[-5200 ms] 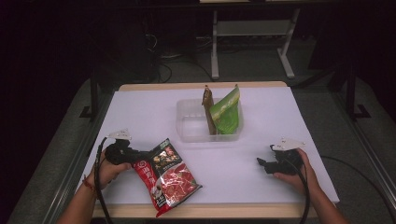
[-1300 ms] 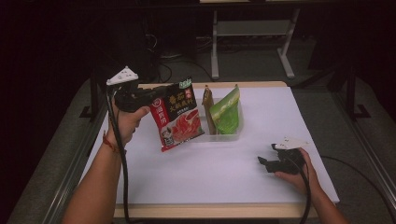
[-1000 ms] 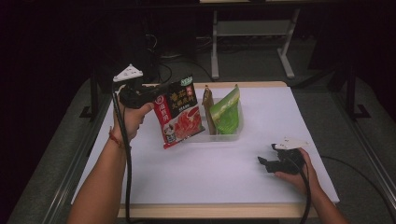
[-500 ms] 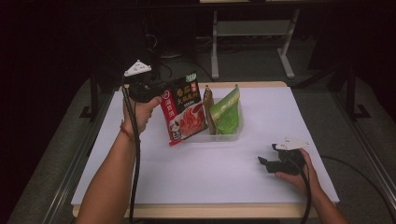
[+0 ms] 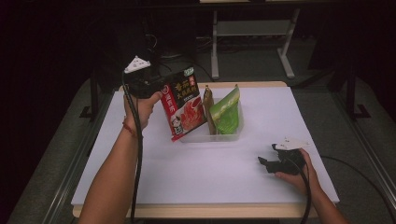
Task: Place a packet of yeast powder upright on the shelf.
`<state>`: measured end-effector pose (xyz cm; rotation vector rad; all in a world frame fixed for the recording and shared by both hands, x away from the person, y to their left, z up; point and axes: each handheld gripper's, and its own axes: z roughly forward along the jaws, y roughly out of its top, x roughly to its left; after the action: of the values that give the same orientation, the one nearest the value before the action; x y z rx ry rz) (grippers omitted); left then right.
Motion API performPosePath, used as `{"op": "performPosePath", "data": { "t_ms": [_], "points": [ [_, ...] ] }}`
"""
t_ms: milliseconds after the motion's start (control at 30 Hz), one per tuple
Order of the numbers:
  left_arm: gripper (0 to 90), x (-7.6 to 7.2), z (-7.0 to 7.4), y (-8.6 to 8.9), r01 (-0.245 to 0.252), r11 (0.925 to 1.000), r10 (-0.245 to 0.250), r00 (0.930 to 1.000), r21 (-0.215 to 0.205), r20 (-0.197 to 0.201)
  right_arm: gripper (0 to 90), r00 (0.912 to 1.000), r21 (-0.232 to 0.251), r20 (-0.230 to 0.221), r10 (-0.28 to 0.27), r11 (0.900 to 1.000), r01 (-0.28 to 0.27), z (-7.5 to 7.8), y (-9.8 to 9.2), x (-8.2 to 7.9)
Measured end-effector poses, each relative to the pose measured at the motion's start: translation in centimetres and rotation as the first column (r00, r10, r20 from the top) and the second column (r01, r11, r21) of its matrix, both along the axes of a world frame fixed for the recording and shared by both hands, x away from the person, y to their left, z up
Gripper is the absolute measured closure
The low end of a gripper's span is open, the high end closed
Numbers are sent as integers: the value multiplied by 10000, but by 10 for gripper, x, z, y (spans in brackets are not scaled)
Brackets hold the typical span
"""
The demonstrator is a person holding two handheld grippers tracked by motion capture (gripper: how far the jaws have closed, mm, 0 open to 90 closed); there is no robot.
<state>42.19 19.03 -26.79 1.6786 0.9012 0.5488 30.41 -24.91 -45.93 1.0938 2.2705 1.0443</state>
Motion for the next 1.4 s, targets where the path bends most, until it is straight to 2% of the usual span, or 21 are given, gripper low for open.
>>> {"op": "performPosePath", "data": {
  "t_ms": [133,167,233,267,333,400,467,533,767,800,833,867,933,1067,1167,1400],
  "points": [
    [896,5,-4,-1,-293,9994,293,9996,-155,-58,228,10000,26,-4,-8,10000,8,0,0,0],
    [896,6,-5,-2,-501,9987,501,9987,-103,-22,229,10000,36,-21,-22,10000,22,0,0,0],
    [896,9,-7,-3,-438,9987,436,9990,-277,-54,228,10000,15,-35,-27,10000,27,0,0,0],
    [897,9,-6,-4,-574,9983,574,9984,-77,12,228,10000,-9,-11,-3,10000,3,0,0,0],
    [898,9,-6,-3,-466,9988,467,9989,-175,53,228,10000,8,3,10,10000,-10,0,0,0],
    [898,9,-5,-4,-585,9983,585,9982,-7,131,228,10000,38,-18,-6,10000,7,0,0,0],
    [899,9,-3,-6,-543,9985,543,9982,-19,241,228,10000,25,-16,14,10000,-14,0,0,0],
    [899,10,-2,-9,-631,9978,625,9976,214,282,228,10000,1,-3,17,10000,-17,0,0,0],
    [899,16,-5,-16,-821,9963,813,9962,272,304,229,10000,-62,-4,49,10000,-49,0,0,0],
    [900,16,-6,-16,-878,9959,872,9958,220,294,228,10000,-57,-26,41,10000,-41,0,0,0],
    [900,18,-8,-15,-922,9957,923,9955,-39,228,228,10000,-63,-18,47,10000,-47,0,0,0],
    [900,20,-10,-15,-875,9961,877,9960,-110,141,229,10000,-71,-7,57,10000,-57,0,0,0],
    [900,23,-12,-18,-916,9958,915,9957,92,118,228,10000,-47,-23,42,10000,-42,0,0,0],
    [900,22,-10,-20,-948,9955,944,9949,88,368,228,10000,-69,-2,64,10000,-64,0,0,0],
    [900,20,-10,-24,-883,9961,879,9953,92,399,228,10000,-35,-46,58,10000,-58,0,0,0],
    [900,20,-20,-42,-555,9984,554,9984,97,130,228,10000,-87,-3,80,9999,-80,0,1,0]
  ]
}}
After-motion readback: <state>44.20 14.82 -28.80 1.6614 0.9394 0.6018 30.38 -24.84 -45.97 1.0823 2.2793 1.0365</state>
